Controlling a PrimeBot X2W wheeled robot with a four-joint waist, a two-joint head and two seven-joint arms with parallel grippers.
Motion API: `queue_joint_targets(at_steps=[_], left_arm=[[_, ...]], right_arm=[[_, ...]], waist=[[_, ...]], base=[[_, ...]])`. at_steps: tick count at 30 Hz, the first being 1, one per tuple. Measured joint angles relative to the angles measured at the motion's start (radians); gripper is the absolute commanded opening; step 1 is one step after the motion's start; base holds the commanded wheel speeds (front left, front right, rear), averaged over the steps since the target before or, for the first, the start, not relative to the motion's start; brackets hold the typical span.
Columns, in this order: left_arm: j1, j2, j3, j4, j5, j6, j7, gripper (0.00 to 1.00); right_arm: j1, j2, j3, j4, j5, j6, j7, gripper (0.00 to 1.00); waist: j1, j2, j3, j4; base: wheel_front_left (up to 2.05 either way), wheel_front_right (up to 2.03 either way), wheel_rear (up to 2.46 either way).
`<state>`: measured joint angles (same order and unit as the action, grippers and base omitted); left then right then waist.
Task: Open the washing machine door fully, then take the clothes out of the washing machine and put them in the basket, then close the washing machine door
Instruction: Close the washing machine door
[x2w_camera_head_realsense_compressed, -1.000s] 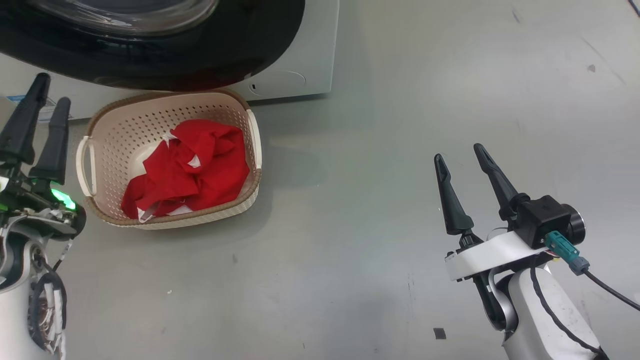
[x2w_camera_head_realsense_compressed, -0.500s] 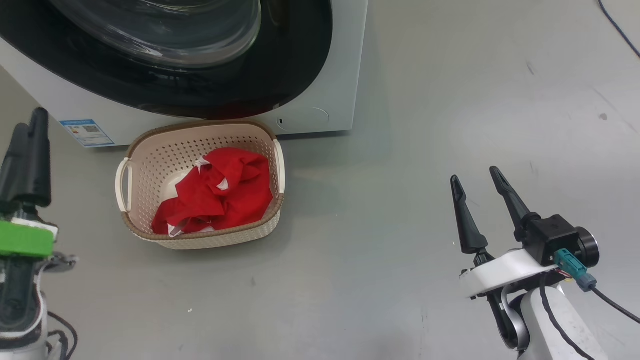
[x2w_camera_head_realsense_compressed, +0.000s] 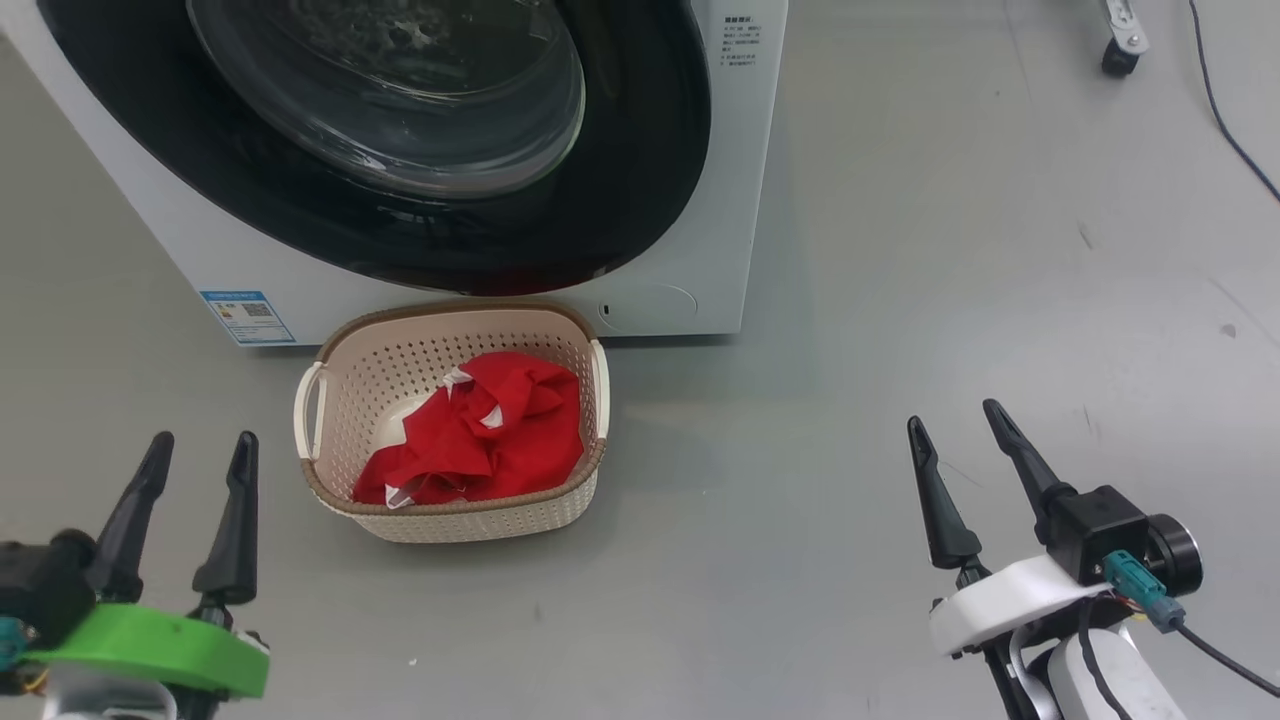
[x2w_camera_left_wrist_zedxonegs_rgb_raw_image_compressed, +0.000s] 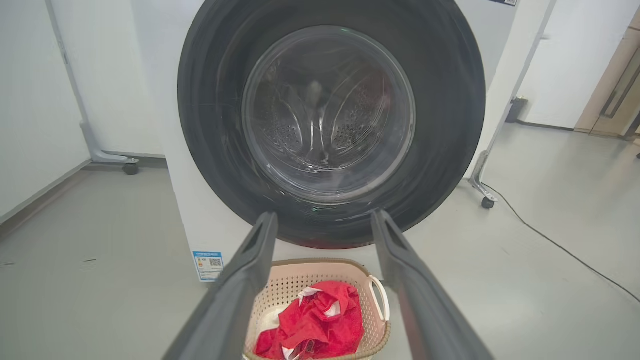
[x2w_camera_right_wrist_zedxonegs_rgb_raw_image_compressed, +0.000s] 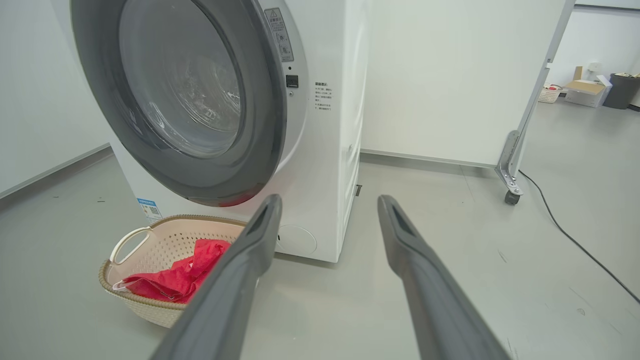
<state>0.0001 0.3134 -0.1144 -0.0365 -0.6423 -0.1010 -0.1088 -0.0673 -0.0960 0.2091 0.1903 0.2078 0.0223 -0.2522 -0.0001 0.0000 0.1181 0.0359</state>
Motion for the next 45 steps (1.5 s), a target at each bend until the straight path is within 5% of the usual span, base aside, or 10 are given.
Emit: queue_joint_targets(at_steps=[16,45], left_arm=[[0.143,-0.049,-0.074,0.044,0.142,0.140,-0.079,1.00],[0.169,-0.082,-0.090,0.035,0.173,0.168,-0.105,1.00]], right_arm=[[0.109,0.014,0.020,0.024,0.000,-0.015,0.000,1.00],[0.143,0.019,0.018,-0.007,0.000,-0.025,0.000,1.00]], waist=[[0.0000,0.0000,-0.104,0.019],[0.0000,0.0000,-0.103,0.015]], base=[[0.00,0.00,0.00],[0.00,0.00,0.00]])
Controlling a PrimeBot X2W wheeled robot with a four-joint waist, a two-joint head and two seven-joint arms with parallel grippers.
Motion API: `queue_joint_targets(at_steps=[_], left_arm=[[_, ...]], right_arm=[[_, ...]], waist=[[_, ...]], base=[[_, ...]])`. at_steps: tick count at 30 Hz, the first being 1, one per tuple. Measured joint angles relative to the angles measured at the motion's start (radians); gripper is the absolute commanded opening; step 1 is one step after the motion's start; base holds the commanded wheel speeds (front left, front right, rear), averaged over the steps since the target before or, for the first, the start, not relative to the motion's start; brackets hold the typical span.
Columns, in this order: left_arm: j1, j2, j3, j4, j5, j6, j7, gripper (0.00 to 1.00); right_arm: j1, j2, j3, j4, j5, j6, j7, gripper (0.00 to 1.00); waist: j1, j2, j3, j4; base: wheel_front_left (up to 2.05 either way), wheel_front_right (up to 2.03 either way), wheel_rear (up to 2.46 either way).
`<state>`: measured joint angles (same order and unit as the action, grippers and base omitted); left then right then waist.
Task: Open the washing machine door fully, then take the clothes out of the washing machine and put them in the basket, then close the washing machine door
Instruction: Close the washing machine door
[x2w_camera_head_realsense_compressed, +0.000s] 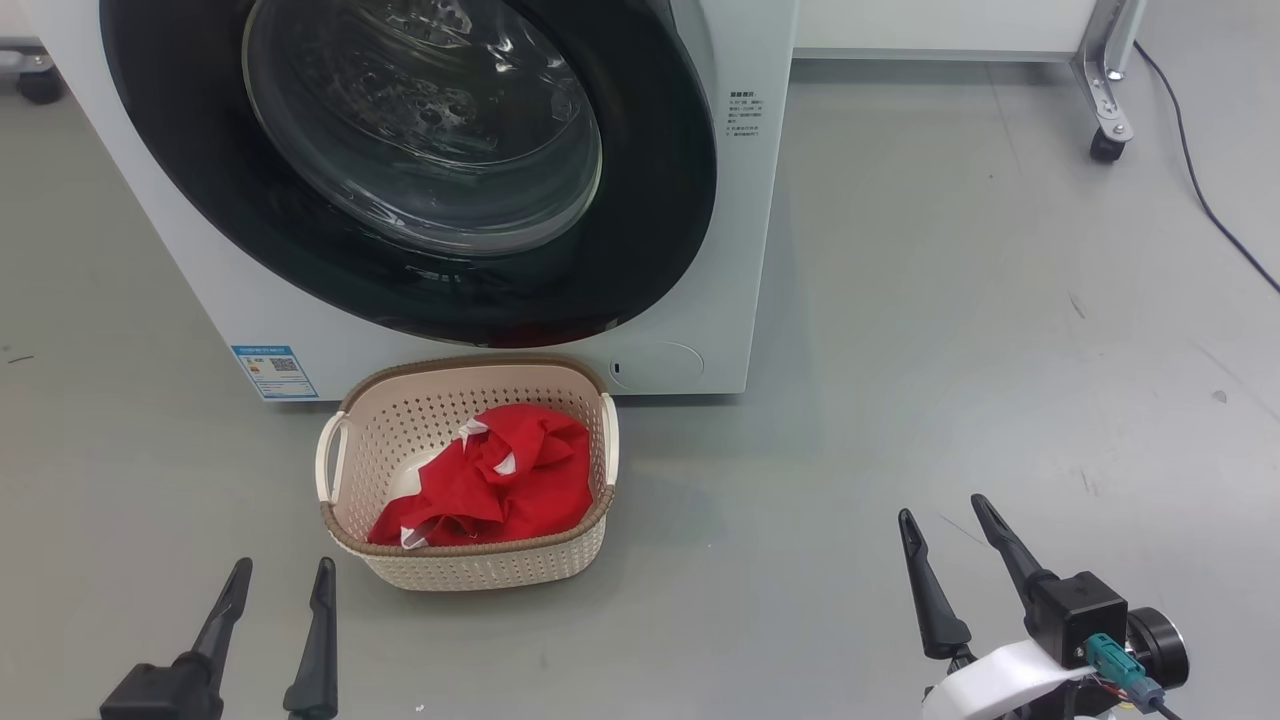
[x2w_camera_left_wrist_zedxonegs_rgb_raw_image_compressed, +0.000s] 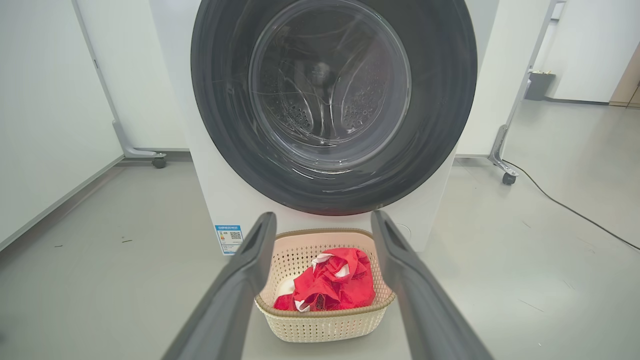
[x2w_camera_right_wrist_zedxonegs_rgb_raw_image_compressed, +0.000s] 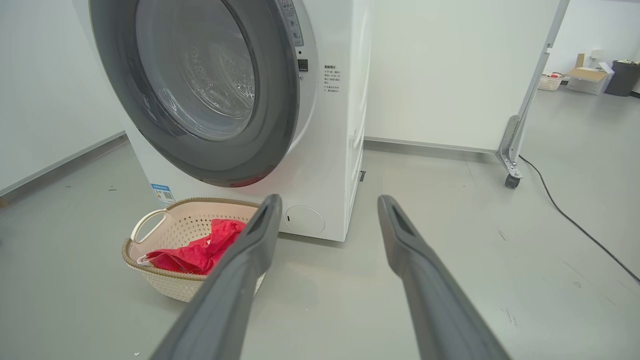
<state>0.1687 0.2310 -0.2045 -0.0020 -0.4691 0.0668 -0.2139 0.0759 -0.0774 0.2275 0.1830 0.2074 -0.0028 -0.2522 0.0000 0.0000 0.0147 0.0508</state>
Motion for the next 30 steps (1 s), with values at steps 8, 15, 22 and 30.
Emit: queue_joint_targets(at_steps=[8,15,22,30], left_arm=[[0.000,-0.003,-0.004,0.000,0.002,0.003,-0.004,1.00],[-0.001,-0.004,-0.018,0.000,0.008,0.003,-0.007,1.00],[-0.006,-0.016,-0.031,-0.005,0.014,0.001,-0.007,1.00],[-0.048,-0.026,-0.051,-0.013,0.025,-0.002,-0.013,1.00]], right_arm=[[0.001,0.000,-0.002,-0.003,0.001,0.000,0.000,0.00],[0.001,-0.001,-0.002,-0.007,0.002,0.001,0.000,0.00],[-0.004,-0.021,-0.003,-0.016,0.002,0.012,0.000,0.00],[-0.095,-0.058,-0.004,-0.032,0.003,0.049,0.030,0.00]], waist=[[0.0000,0.0000,-0.001,0.004],[0.0000,0.0000,0.003,0.013],[0.0000,0.0000,0.018,0.043],[0.0000,0.0000,0.055,0.083]], base=[[0.00,0.00,0.00],[0.00,0.00,0.00],[0.00,0.00,0.00],[0.00,0.00,0.00]])
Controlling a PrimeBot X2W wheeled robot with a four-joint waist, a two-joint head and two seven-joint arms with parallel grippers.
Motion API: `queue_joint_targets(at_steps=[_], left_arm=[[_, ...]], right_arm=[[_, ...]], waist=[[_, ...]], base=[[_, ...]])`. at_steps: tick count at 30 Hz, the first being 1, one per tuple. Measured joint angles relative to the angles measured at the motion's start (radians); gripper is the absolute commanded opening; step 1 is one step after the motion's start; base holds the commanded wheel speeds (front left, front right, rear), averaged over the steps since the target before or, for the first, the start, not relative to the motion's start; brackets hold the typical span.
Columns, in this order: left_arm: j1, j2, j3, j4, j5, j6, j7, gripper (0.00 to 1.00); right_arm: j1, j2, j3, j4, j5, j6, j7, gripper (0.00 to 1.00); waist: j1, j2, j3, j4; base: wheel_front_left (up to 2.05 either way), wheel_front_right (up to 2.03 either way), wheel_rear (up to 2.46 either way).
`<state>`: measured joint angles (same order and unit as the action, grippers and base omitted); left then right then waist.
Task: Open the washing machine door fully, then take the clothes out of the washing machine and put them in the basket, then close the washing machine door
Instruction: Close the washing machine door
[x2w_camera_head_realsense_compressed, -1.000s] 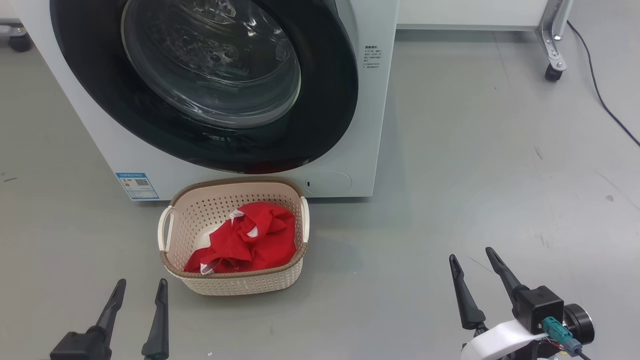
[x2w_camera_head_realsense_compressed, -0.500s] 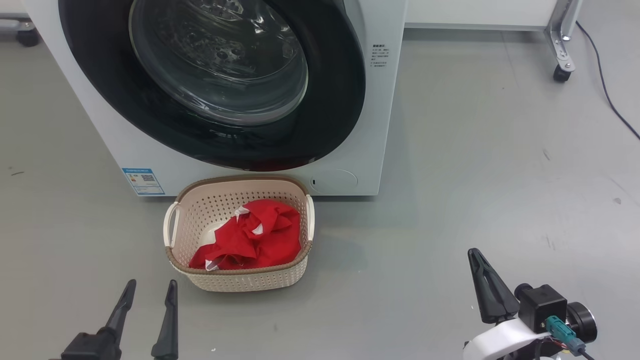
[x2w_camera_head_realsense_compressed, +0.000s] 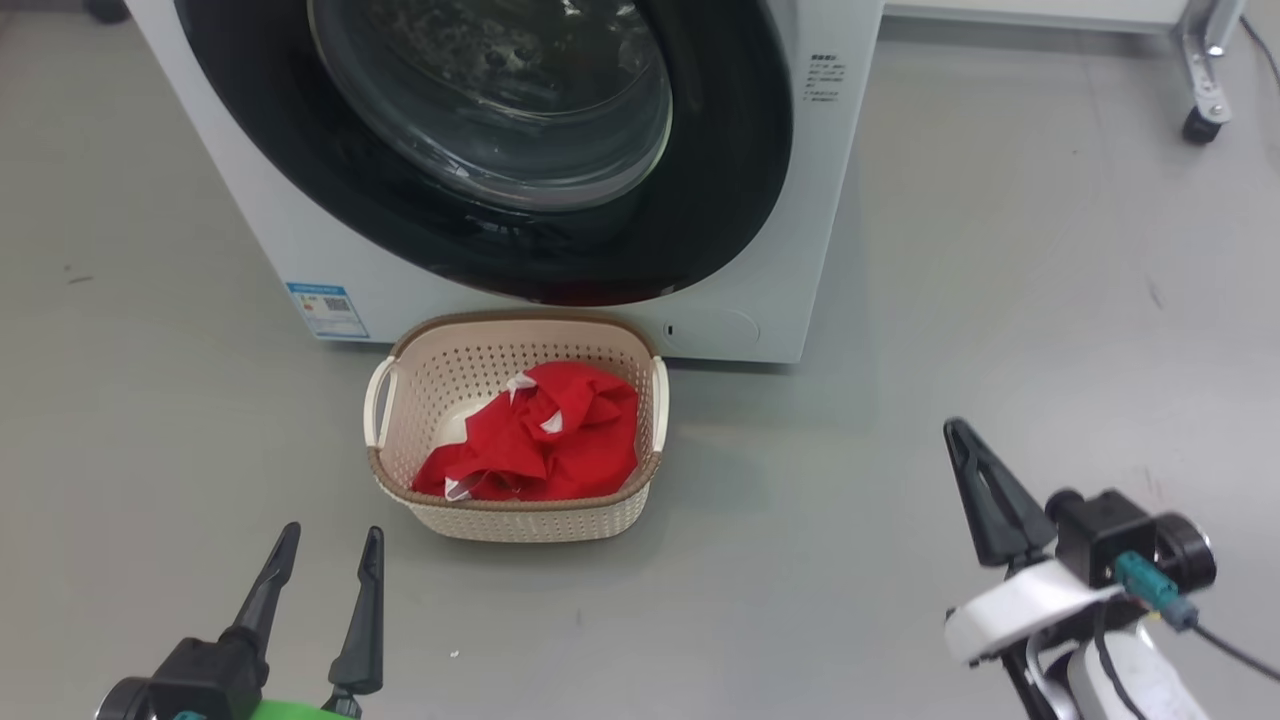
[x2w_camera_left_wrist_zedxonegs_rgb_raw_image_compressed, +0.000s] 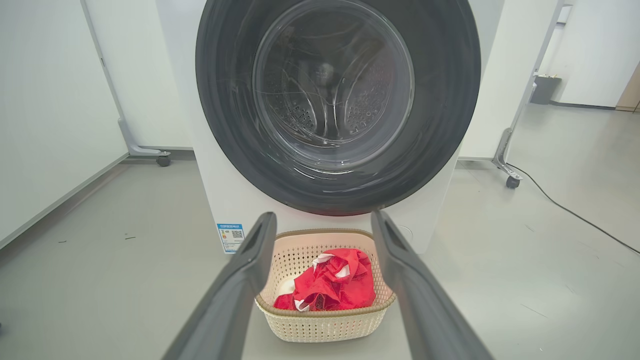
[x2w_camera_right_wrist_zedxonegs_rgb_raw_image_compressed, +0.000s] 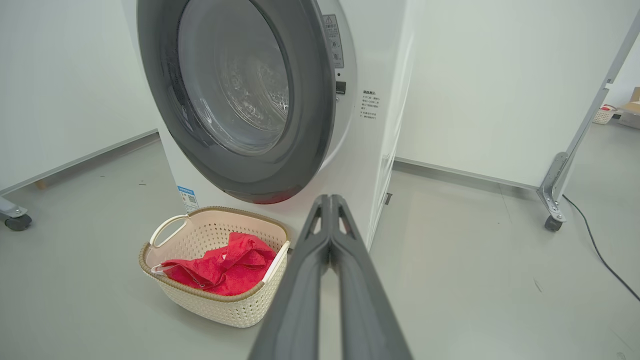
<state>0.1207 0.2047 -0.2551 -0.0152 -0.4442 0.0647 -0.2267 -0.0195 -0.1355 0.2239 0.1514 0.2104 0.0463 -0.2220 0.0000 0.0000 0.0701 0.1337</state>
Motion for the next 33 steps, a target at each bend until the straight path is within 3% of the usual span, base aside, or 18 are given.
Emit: queue_joint_targets(at_steps=[15,33], left_arm=[[-0.091,-0.067,-0.043,-0.023,0.006,-0.026,-0.013,1.00],[-0.227,-0.125,-0.091,0.021,0.010,-0.071,-0.022,1.00]], right_arm=[[-0.291,-0.096,0.015,-0.006,-0.010,0.058,0.126,0.00],[-0.666,-0.141,0.031,0.048,0.053,0.075,0.213,0.00]], waist=[[0.0000,0.0000,0.125,0.115],[0.0001,0.0000,0.300,0.273]], base=[[0.00,0.00,0.00],[0.00,0.00,0.00]])
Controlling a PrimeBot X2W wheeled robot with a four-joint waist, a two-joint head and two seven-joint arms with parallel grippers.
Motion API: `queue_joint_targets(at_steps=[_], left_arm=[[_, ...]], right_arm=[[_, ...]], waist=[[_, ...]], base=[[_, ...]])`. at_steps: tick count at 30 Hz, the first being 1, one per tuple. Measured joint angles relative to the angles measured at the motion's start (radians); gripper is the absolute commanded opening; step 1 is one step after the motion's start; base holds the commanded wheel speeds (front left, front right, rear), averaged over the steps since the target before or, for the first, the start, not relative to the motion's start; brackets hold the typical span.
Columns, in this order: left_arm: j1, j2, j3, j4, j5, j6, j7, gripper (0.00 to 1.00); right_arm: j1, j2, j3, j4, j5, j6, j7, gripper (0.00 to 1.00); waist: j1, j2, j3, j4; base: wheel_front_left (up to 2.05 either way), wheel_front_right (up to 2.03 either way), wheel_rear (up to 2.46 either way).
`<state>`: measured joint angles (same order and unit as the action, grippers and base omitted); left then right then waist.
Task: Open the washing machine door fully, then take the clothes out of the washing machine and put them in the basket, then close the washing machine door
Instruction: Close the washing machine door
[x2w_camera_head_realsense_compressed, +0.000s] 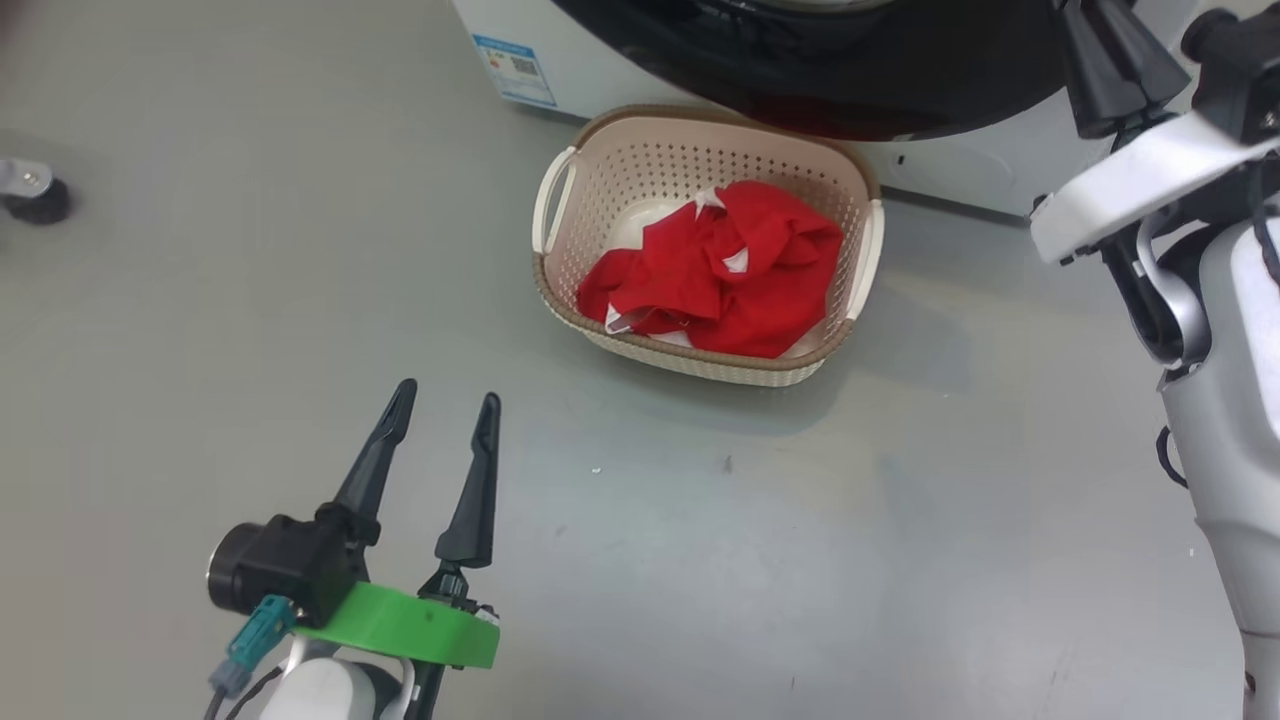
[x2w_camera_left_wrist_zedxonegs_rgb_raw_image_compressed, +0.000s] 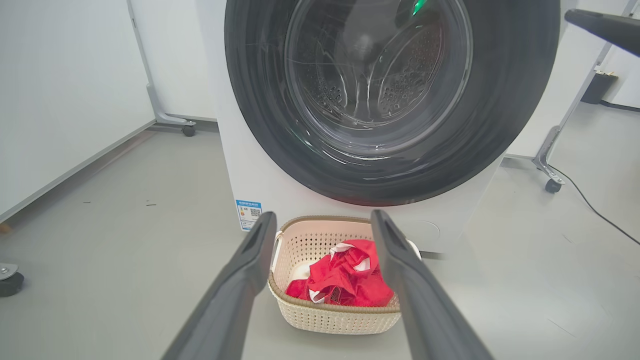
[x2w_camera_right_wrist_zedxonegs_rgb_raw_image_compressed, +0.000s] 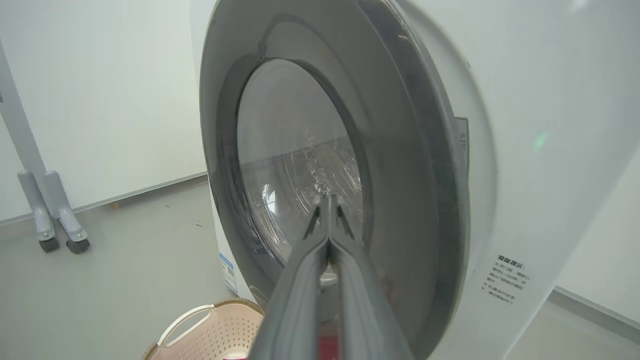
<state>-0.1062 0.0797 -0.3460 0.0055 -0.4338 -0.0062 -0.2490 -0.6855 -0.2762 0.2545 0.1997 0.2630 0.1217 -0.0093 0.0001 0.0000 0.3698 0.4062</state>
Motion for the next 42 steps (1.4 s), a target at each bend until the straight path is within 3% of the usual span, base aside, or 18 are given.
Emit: queue_joint_targets(at_steps=[18,42], left_arm=[[-0.047,-0.030,-0.022,0.027,0.013,-0.027,-0.002,1.00],[-0.080,-0.041,-0.007,0.023,0.024,-0.035,-0.003,1.00]], right_arm=[[-0.216,-0.055,-0.015,0.129,0.062,0.000,0.035,0.00],[-0.434,-0.132,0.005,0.259,0.058,0.009,0.012,0.00]], waist=[[0.0000,0.0000,0.090,0.073],[0.0000,0.0000,0.146,0.080]], base=[[0.00,0.00,0.00],[0.00,0.00,0.00]])
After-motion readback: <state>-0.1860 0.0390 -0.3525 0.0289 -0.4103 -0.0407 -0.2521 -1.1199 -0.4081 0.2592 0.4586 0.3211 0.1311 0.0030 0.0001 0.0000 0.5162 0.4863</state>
